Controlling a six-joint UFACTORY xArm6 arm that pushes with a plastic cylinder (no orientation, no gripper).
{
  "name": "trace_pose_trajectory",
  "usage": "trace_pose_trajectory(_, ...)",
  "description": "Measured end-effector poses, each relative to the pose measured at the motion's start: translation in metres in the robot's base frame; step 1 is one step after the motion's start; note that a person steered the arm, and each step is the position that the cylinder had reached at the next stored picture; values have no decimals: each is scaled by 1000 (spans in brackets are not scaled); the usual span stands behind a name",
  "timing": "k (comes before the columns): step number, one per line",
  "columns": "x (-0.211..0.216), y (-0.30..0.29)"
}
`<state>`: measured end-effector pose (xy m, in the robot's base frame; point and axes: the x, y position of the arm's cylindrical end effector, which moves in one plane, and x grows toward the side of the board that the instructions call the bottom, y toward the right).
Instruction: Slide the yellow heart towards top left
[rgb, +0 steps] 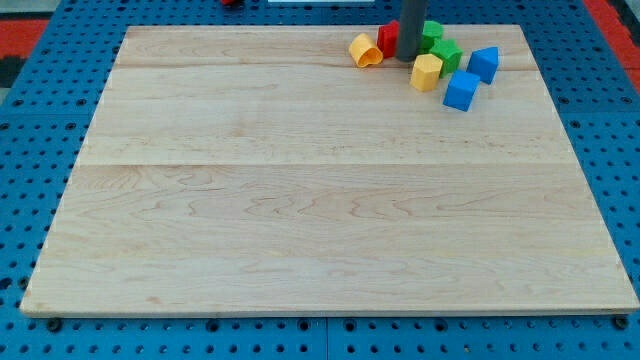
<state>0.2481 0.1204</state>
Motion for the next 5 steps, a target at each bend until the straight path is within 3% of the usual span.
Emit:
trace_pose_trajectory(2,-42,-23)
trace_pose_trajectory(3,-41,-84)
trace_pose_trajectory(5,8,-26)
